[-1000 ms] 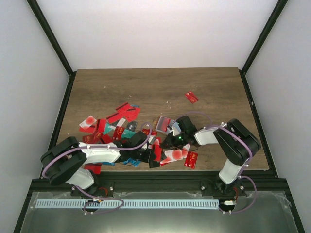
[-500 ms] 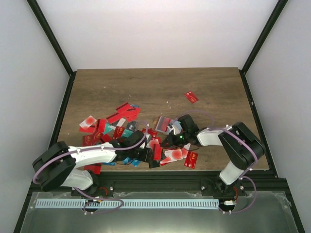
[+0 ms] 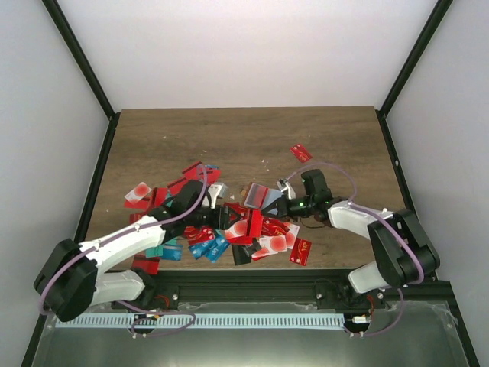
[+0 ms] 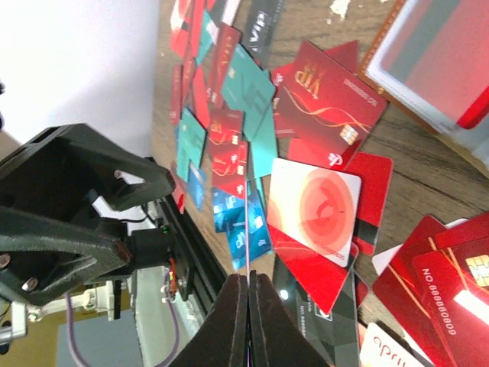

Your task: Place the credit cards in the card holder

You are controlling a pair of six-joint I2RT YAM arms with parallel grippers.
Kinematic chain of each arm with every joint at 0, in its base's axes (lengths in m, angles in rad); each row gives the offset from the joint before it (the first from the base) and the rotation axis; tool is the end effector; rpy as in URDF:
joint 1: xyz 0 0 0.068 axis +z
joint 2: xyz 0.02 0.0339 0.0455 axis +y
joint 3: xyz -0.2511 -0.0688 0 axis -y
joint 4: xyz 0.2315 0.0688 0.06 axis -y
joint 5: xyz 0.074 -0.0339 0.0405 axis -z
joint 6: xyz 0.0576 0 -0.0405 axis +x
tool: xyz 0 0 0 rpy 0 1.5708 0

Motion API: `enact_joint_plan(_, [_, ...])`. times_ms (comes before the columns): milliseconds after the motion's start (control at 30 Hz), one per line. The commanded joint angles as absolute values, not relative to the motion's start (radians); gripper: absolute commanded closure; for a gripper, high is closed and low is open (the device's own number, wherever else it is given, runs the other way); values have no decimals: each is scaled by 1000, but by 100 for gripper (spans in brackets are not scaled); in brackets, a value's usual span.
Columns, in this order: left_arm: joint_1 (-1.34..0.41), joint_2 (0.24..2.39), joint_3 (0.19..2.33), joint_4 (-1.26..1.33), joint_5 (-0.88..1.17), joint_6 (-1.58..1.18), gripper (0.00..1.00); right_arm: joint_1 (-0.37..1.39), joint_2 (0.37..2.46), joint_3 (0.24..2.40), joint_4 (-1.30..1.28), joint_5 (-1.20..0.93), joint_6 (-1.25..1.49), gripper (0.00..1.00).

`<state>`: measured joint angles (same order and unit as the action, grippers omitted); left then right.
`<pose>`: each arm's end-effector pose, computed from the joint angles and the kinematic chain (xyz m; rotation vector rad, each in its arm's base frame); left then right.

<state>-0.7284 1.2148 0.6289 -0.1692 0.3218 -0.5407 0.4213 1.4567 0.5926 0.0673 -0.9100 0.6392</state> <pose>0.1761 -0.1815 0.1827 0.4081 2.4680 -0.9653 0.2221 0.1494 0.1477 -0.2217 2.5173 1.5568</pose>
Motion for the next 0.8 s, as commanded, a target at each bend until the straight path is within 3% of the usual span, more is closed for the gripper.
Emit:
enact_joint_plan(0, [-665,1198,582,3,556,-500,46,378,1407,609,91,-1032,636,99])
enact_joint_plan(300, [-614,1236,542,270,818,-590,46,350,1335,617,213,-1173,734,99])
enact_joint_plan(633, [-614,1252,542,332,848,-638,52,349,1297,618,299,-1222,804,99])
enact_joint_plan(767, [-614,1259,530,366,857,-660,58,348,1296,620,318,-1232,819,99])
